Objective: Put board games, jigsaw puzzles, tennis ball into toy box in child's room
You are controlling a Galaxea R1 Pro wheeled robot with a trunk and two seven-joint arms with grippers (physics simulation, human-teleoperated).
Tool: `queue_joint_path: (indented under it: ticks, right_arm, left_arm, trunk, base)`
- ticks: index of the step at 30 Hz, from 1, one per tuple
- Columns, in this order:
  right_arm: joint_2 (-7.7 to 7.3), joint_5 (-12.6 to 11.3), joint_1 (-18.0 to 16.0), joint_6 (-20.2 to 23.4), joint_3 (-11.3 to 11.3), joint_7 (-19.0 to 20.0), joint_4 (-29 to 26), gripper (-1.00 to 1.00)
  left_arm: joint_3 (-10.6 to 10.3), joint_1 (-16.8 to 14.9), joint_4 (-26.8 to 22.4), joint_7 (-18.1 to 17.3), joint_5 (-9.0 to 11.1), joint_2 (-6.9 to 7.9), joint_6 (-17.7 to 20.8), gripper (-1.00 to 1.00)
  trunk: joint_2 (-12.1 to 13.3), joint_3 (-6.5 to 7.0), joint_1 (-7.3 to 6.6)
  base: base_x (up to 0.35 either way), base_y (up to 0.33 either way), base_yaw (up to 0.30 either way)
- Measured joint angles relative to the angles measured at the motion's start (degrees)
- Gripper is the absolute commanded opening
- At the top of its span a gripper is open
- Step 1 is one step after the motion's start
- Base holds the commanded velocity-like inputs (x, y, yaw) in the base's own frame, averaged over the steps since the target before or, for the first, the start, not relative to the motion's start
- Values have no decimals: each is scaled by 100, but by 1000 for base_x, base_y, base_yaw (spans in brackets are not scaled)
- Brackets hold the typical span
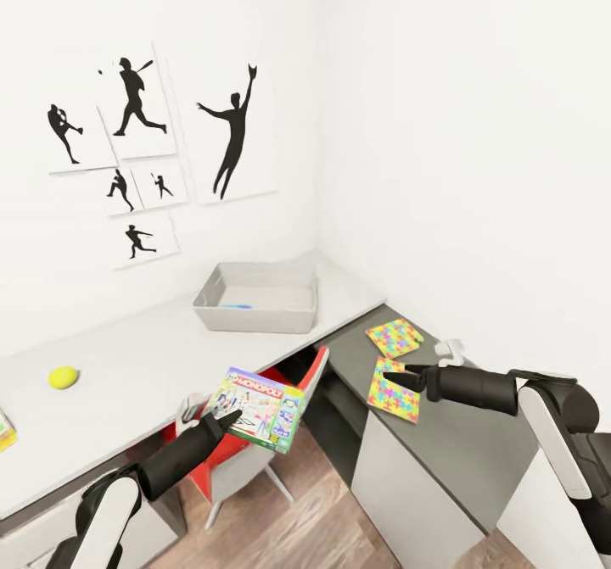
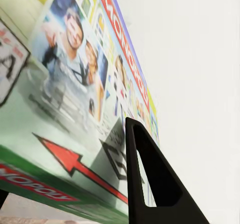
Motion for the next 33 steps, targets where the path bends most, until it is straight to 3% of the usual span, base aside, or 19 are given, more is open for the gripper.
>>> queue_joint_path:
  ticks: [12, 26, 33]
  right_arm:
    - [-1, 1, -1, 15, -1, 3, -1, 100]
    - [-1, 8, -1, 10, -3, 4, -3, 100]
    - [-1, 9, -1, 12, -6, 4, -3, 100]
  left_arm:
    - [-20, 5, 1, -10, -2, 0, -6, -100]
    - [-50, 5, -5, -13, -37, -6, -7, -100]
    - [-51, 4, -7, -13, -23, -8, -19, -100]
  trunk:
    - [0, 0, -1]
    - [0, 0, -1]
    - [0, 0, 1]
  base:
    - [277, 135, 213]
    - [324, 31, 29]
    - [171, 4, 3]
